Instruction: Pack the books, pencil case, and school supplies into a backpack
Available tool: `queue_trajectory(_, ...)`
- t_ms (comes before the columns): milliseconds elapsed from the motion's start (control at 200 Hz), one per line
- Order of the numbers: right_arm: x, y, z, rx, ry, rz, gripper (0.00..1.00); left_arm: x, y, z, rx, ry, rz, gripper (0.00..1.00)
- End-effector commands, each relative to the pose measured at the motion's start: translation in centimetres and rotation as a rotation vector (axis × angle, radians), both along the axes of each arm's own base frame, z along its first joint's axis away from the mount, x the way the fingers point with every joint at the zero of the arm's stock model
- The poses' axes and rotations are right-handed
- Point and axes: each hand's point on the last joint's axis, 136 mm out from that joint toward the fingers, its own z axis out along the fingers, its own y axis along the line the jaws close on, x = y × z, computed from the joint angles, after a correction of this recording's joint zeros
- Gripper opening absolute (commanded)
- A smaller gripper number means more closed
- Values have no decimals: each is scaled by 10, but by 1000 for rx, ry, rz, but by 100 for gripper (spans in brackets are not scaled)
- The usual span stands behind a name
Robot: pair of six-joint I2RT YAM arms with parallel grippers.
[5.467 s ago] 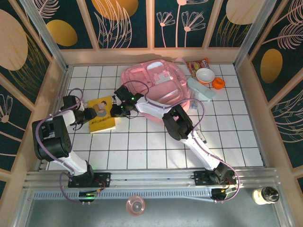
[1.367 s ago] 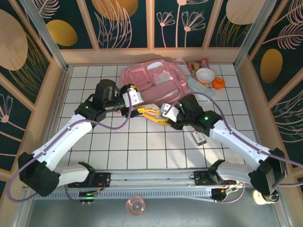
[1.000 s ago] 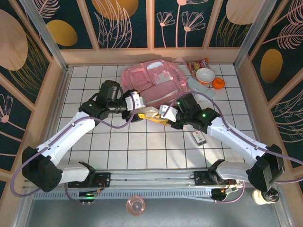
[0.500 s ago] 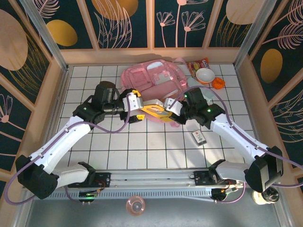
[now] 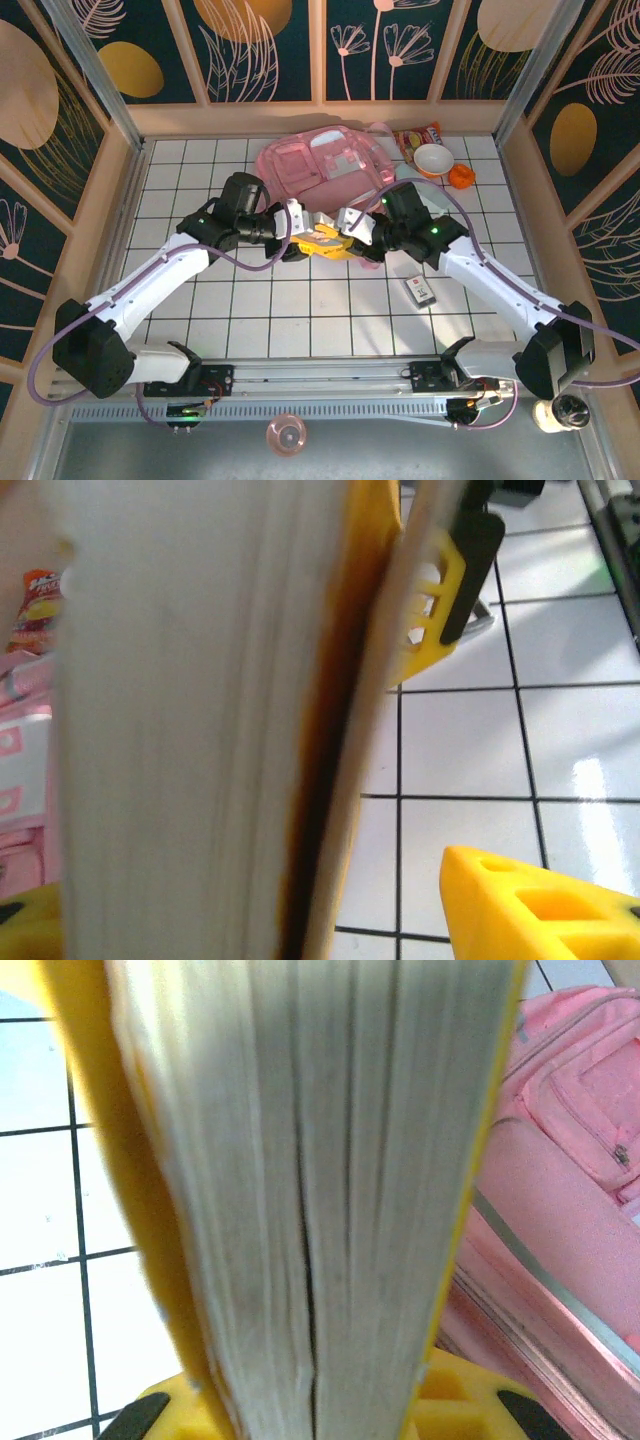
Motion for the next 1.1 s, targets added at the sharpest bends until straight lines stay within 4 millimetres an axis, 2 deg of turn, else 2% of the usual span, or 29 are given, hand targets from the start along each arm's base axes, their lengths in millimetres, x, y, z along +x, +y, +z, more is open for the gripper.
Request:
queue_trajectory(0,5,17,50,135,-104,59,5,-8,-10,15,-82,-13,-58,48)
queue_trajectory(125,3,11,62,202,-111,63,10,-9,-10,23,-135,-18,-34,12)
queue_trajectory(195,2,5,68,249,-112,56,16,-5,-8,29,-178,-35,9,0)
queue_trajectory(235,7,-6,70,281,-110,19,21,-4,-7,38,-212,-51,18,0)
queue_trajectory(245,8,-7,71,292,-110,14,23,-5,-6,33,-212,-39,23,0)
queue_trajectory(280,10,-14,75,326,-111,-11,29,-5,-4,35,-242,-30,33,0)
queue_trajectory(395,16,-37,90,465,-120,-105,51,-2,2,52,-356,9,57,0)
queue_trajectory(581,14,-72,112,705,-133,-252,70,-5,13,96,-617,16,63,0)
queue_trajectory(736,8,-96,119,872,-106,-330,77,-13,13,109,-693,44,19,0)
queue_trajectory(916,-6,-101,115,968,-18,-323,80,-26,8,126,-734,86,-89,0)
queue_trajectory(1096,-24,-96,114,1038,32,-239,81,-31,3,131,-716,118,-151,0)
